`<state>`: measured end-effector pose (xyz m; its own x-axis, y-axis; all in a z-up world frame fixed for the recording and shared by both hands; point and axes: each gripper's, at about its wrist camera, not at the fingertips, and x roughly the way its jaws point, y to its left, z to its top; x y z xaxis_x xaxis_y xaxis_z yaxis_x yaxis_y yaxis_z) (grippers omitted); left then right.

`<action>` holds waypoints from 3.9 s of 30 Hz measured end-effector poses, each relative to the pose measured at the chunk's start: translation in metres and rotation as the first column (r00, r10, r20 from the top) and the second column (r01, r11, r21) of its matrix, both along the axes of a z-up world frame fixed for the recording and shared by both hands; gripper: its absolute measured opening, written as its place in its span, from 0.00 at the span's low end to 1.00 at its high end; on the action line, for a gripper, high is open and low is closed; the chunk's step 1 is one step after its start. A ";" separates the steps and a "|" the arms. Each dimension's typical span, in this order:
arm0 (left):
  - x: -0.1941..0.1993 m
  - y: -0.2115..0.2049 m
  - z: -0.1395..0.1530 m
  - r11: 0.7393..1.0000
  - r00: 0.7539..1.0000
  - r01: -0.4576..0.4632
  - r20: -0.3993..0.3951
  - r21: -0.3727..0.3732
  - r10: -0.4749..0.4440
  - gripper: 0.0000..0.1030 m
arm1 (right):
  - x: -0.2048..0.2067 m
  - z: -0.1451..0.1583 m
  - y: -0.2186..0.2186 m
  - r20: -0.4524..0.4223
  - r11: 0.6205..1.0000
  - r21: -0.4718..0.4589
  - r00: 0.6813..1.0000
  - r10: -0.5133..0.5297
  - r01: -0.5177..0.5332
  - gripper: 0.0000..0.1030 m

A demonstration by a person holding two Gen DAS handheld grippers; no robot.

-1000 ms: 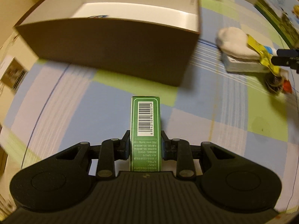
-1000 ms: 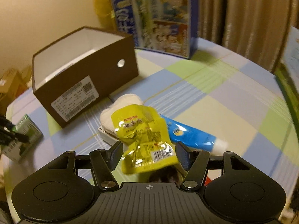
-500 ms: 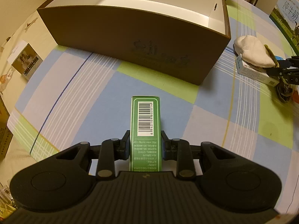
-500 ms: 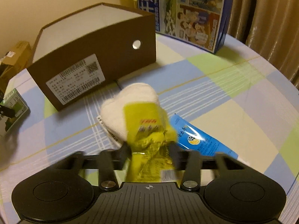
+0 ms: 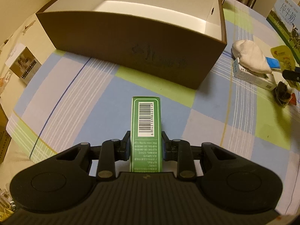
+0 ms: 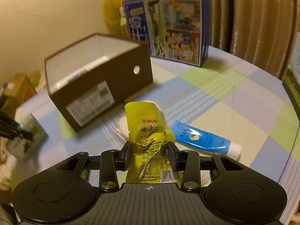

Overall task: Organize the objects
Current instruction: 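Grasp the green toothpaste box with the left tool while the right tool grasps the yellow pouch, then carry both items over the box and release them inside, then lift both open tools away from the box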

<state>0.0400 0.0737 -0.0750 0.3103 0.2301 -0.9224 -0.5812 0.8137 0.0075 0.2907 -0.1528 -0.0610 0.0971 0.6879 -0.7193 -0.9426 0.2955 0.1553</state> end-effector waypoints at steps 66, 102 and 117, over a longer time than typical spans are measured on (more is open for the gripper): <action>0.144 0.262 0.020 0.949 0.957 0.288 0.004 0.128 -0.291 0.25 | -0.079 0.024 0.268 -0.052 0.959 -0.098 0.961 -0.272 0.266 0.36; 0.092 0.229 0.073 0.935 0.930 0.332 0.121 0.121 -0.346 0.83 | -0.099 0.045 0.244 -0.034 0.944 -0.070 0.945 -0.326 0.324 0.47; 0.049 0.186 0.090 0.941 0.927 0.326 0.166 0.092 -0.337 0.85 | -0.144 0.071 0.194 -0.069 0.933 -0.017 0.931 -0.358 0.358 0.57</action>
